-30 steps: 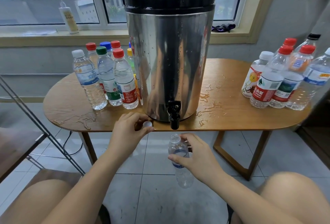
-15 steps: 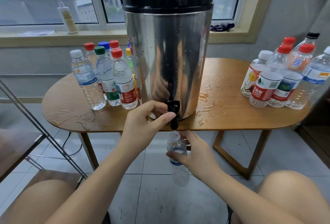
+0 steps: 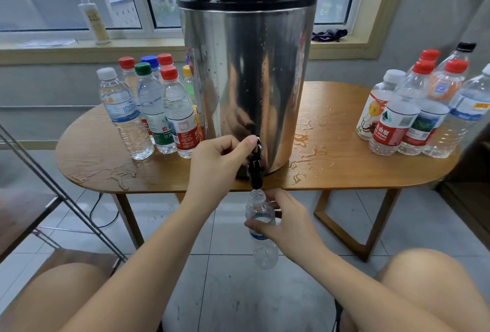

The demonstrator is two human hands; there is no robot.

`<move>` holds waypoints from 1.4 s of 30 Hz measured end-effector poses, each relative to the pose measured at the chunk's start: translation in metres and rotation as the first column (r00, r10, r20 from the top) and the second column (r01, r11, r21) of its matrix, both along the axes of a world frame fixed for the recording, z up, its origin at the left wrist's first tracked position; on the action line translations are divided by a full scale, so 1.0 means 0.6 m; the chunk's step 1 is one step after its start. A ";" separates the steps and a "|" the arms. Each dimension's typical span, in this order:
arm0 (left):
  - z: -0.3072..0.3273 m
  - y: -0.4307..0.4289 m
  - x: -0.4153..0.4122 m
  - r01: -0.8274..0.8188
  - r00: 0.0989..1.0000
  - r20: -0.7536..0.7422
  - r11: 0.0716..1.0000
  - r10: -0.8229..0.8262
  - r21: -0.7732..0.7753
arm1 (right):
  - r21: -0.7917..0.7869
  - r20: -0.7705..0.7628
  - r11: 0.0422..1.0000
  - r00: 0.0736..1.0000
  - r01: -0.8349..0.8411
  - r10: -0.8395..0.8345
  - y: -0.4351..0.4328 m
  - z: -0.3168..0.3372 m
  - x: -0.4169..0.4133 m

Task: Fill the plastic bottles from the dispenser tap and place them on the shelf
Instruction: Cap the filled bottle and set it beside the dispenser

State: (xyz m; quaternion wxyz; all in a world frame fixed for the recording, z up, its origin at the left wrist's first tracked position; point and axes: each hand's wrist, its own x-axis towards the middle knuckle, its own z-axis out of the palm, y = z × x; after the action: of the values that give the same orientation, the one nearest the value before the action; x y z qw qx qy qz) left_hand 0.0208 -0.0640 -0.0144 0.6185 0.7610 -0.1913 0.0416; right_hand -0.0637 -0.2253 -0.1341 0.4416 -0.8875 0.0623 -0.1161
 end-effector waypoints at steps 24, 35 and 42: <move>-0.010 0.003 -0.006 0.033 0.981 -0.184 0.993 -0.054 -0.113 | 0.017 0.001 1.000 1.000 -0.006 0.006 0.000 -0.010 0.006; -0.014 0.000 -0.008 0.025 0.966 -0.252 0.989 -0.062 -0.147 | 0.009 0.010 1.000 1.000 -0.009 0.009 -0.002 -0.013 0.005; -0.011 0.005 -0.007 0.022 0.958 -0.281 0.995 -0.049 -0.096 | 0.008 0.023 1.000 1.000 -0.013 0.013 -0.004 -0.013 0.004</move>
State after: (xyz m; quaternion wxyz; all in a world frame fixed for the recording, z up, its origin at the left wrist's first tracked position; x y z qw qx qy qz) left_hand 0.0165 -0.0612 -0.0210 0.6745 0.7264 -0.1122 -0.0702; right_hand -0.0614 -0.2276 -0.1419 0.4466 -0.8847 0.0519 -0.1230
